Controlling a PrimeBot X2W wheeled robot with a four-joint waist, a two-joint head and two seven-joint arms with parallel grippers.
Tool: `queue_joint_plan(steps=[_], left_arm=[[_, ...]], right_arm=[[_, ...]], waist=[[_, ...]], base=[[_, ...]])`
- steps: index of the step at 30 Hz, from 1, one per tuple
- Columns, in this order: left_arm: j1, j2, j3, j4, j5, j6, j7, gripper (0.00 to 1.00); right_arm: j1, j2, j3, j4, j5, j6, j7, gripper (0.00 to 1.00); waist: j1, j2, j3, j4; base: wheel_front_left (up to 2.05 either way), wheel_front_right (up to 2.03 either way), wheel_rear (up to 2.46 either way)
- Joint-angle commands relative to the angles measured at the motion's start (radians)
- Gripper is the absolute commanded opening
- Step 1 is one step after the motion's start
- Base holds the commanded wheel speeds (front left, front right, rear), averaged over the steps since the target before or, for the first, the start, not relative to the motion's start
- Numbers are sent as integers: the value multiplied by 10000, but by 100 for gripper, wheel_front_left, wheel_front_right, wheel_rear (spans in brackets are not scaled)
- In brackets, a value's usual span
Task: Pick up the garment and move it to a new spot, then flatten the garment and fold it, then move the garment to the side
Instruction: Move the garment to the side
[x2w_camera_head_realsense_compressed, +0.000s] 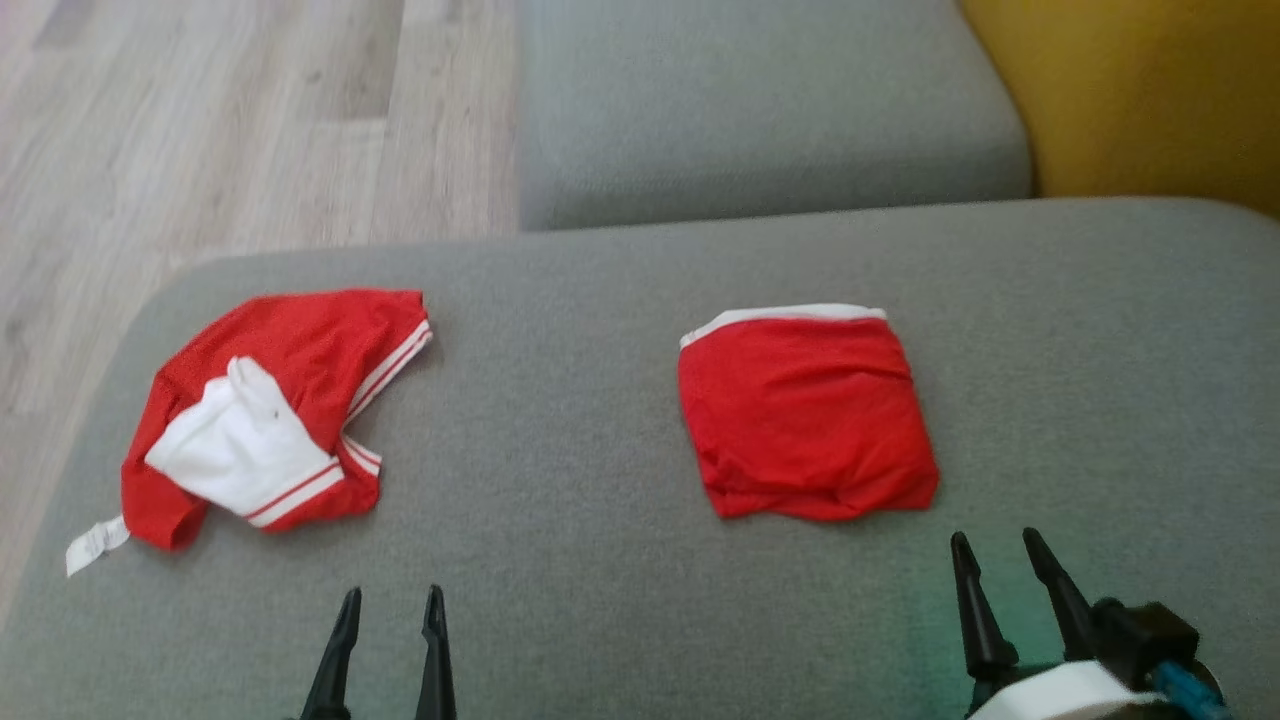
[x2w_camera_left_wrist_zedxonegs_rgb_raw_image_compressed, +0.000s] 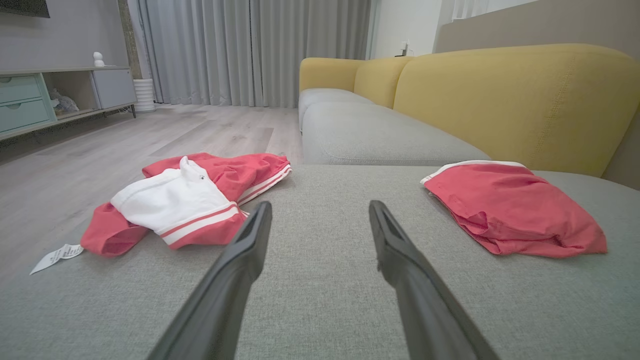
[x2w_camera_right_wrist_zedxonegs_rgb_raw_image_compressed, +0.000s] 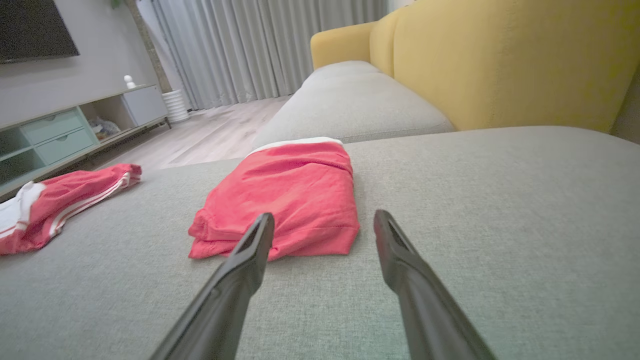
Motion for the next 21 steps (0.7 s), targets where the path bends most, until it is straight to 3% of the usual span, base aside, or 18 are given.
queue_joint_plan(steps=[1,7,11,14,20,21], left_arm=[[-614,-62,257,-408,113,-43,-51,100],[-1015,-67,47,-677,230,-113,-51,100],[-1386,-69,-182,-814,202,-147,-51,100],[-1718,-70,-387,-810,91,-131,-51,100],[-2085,-71,-598,-761,10,-93,-51,100],[-2130,-71,-616,-749,5,-93,-51,100]], right_arm=[[-643,17,150,-213,215,39,-137,100],[-2136,-269,33,1058,1069,39,-127,100],[-3616,-739,38,2288,1582,39,509,100],[-4837,-1247,234,3556,1959,39,1629,100],[-6053,-1744,809,4738,2766,39,2429,100],[-6164,-1793,948,4885,2893,39,2472,90]], waist=[[0,0,280,148],[0,0,1021,567],[0,0,1620,872],[0,0,2049,1130],[0,0,2486,1364],[0,0,2521,1390]], base=[[0,0,0],[0,0,0],[0,0,0],[0,0,0],[0,0,0],[0,0,0]])
